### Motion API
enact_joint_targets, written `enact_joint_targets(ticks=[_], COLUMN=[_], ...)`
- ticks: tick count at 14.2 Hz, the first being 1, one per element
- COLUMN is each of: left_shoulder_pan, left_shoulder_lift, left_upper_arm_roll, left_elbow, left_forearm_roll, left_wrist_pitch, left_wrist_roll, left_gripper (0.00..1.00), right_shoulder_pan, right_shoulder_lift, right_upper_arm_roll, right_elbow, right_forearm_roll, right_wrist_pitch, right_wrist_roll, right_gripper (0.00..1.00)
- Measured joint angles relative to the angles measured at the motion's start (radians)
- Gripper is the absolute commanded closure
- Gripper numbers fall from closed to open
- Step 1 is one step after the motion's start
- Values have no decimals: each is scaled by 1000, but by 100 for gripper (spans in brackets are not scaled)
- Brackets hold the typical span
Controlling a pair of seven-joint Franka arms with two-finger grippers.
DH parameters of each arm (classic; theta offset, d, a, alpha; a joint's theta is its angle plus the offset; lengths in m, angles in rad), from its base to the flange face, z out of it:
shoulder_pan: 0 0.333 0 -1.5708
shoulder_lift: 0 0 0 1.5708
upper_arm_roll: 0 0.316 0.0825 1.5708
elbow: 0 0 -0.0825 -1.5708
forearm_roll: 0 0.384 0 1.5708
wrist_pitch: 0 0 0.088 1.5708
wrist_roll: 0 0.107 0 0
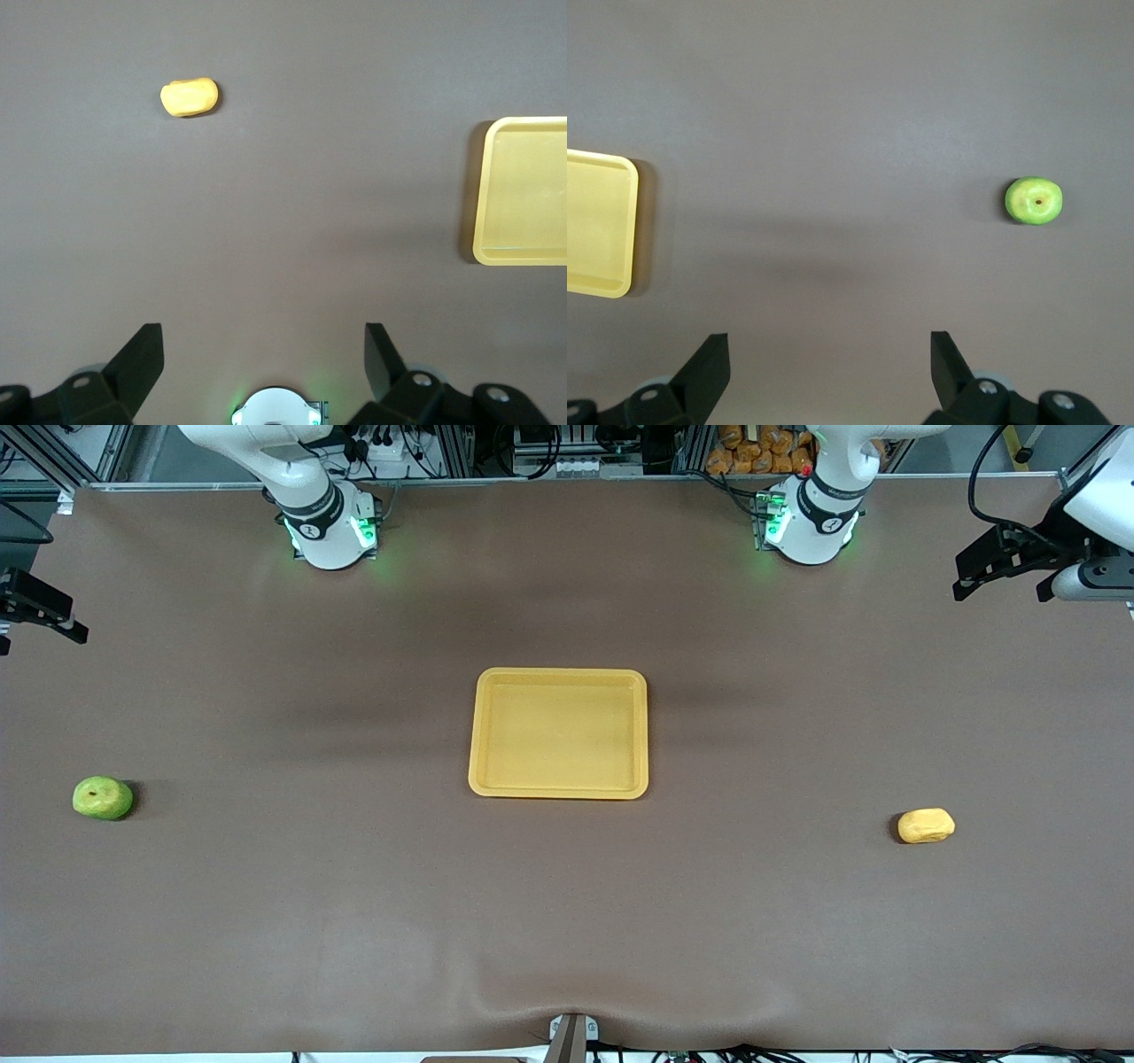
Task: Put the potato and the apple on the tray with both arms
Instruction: 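Move the right gripper toward the green apple while the left gripper approaches the potato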
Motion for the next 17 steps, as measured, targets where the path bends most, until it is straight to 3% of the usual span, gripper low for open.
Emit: enact_joint_targets(ticks=[6, 17], left_shoulder_pan=[0, 0], left_shoulder_lift=[1, 21], left_upper_arm_roll=[0, 0], left_elbow=[1, -2], left_forearm_roll=[0, 0], left_wrist_pitch=[-4, -14], left_wrist_roll=[-1, 50], left_gripper=[0, 0], right_shoulder_pan=[-82, -100], right_shoulder_lift=[3, 39], right_upper_arm_roll=[93, 97], right_elbow=[0, -4], right_forearm_roll=[0, 0], right_wrist_pitch=[3, 3], right_wrist_roll=[3, 4], right_gripper=[0, 0])
